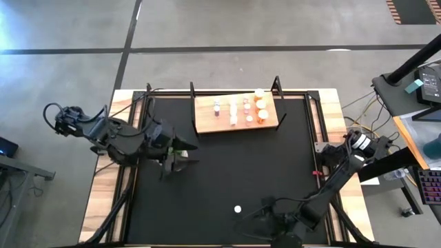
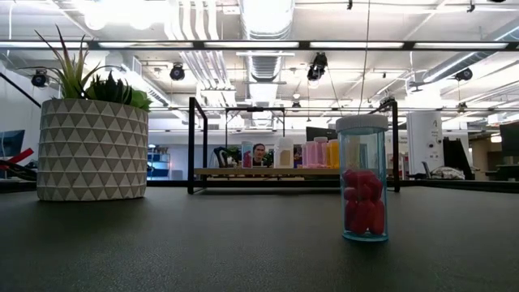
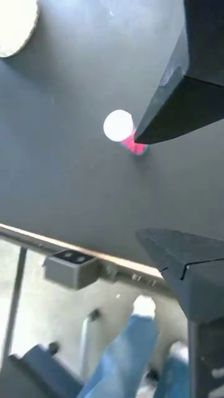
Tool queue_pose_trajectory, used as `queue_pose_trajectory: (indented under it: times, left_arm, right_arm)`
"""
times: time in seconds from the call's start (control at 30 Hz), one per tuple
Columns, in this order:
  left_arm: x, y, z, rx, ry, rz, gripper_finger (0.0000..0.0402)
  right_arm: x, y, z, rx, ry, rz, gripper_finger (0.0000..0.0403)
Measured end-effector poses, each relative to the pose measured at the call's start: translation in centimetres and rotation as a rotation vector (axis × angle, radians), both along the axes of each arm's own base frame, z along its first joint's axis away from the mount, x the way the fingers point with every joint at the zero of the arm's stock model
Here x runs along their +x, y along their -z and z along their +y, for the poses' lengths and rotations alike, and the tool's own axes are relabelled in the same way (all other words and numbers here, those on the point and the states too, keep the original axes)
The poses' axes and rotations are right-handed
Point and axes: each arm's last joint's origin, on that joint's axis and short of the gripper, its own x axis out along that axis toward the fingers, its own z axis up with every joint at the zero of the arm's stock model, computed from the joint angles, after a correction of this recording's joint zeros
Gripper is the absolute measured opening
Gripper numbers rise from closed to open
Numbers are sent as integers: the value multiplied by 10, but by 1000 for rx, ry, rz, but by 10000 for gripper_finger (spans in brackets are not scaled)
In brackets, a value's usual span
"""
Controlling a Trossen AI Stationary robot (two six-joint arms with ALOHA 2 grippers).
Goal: Pick and place medicine bottles onto shelf by color
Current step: Put the blue pill bottle on the shelf aligned with the other blue pill bottles
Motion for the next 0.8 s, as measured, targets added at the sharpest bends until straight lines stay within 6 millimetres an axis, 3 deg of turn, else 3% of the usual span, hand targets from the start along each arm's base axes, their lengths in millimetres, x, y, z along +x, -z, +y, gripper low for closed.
queue_pose_trajectory:
  times: [0.2, 0.47, 0.8]
  left_arm:
    - [7, 4, -13, -63, 18, -1, 219]
    - [21, 11, -32, -78, 54, 0, 219]
    - [27, 13, -35, -79, 54, -3, 219]
  right_arm:
    - [4, 15, -15, -102, -36, -40, 224]
    - [17, 40, -42, 7, -81, -59, 224]
    - [36, 48, -69, 12, -68, -100, 224]
